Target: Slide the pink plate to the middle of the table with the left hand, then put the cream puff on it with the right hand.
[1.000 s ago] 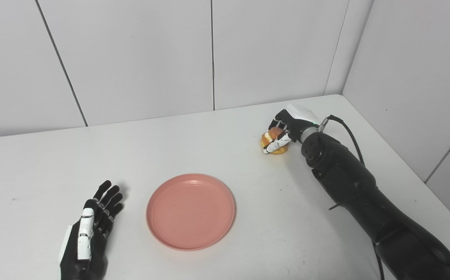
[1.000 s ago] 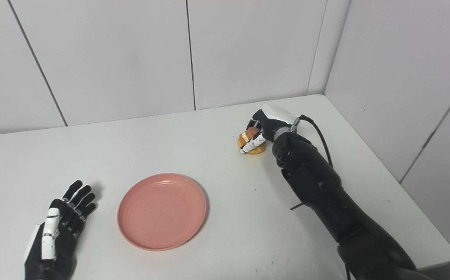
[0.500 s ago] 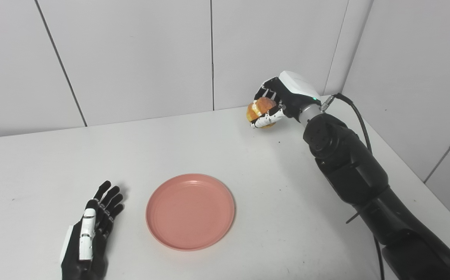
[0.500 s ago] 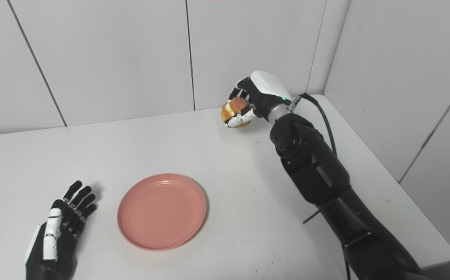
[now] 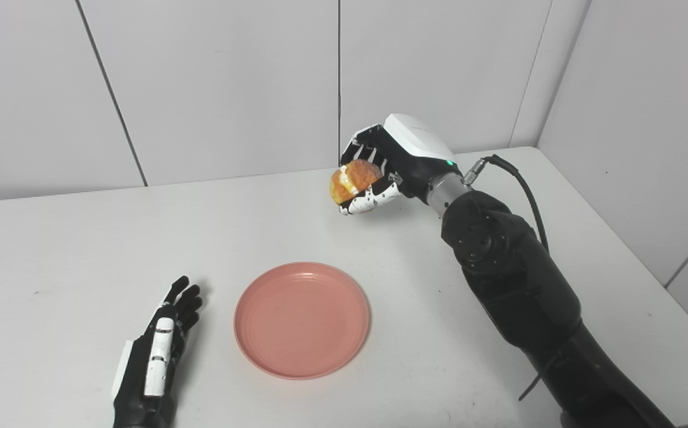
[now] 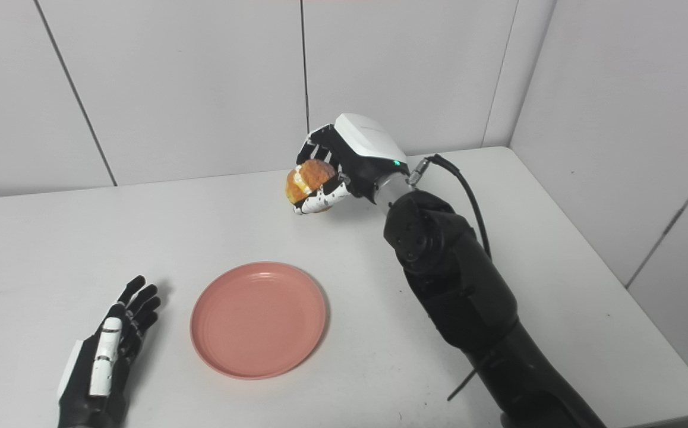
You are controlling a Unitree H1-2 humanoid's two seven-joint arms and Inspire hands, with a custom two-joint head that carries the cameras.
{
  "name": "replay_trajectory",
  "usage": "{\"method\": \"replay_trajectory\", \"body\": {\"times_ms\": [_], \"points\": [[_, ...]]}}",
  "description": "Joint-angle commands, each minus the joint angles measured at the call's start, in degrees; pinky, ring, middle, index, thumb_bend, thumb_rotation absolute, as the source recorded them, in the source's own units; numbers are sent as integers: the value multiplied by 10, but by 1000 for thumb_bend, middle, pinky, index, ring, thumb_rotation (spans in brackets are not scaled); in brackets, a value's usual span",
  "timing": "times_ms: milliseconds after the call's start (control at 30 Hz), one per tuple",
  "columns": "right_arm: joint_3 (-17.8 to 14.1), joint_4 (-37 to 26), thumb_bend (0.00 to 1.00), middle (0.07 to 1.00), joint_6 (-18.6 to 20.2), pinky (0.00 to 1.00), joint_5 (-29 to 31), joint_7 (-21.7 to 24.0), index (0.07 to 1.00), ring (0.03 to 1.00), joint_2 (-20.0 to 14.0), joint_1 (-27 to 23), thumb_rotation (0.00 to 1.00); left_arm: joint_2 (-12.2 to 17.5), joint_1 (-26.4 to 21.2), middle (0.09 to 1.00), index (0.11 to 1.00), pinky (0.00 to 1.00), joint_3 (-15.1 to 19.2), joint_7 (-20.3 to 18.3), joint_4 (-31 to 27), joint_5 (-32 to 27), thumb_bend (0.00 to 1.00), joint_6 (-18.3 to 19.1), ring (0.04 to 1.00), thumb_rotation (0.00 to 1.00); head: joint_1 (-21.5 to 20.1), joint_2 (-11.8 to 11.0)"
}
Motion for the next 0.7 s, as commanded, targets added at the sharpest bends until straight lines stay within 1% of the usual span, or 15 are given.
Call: {"method": "replay_trajectory", "body": {"times_ms": [0, 167, 267, 433, 567, 667], "points": [[4, -24, 505, 481, -12, 323, -6, -2, 489, 406, 4, -21, 123, -8, 19, 911, 897, 921, -4, 13, -10, 16, 492, -24, 908, 1000, 1, -1], [32, -41, 506, 466, -11, 297, -13, 15, 490, 380, 15, -15, 124, -16, 29, 918, 904, 918, -14, 29, -17, 44, 485, -47, 920, 1000, 29, 7], [38, -48, 506, 464, -11, 292, -8, 22, 490, 375, 21, -8, 124, -19, 31, 919, 906, 921, -22, 35, -21, 55, 490, -50, 923, 1000, 40, 10], [52, -60, 507, 459, -17, 298, -7, 38, 489, 372, 24, 3, 123, -27, 33, 923, 908, 924, -33, 43, -33, 65, 509, -42, 930, 1000, 64, 17], [56, -57, 507, 473, -33, 317, -1, 37, 489, 390, 25, 11, 121, -32, 31, 922, 907, 920, -43, 52, -40, 70, 505, -38, 925, 1000, 75, 21], [64, -51, 507, 493, -30, 339, -4, 41, 489, 413, 33, 18, 122, -36, 31, 917, 905, 918, -46, 59, -45, 76, 506, -33, 922, 1000, 84, 26]]}}
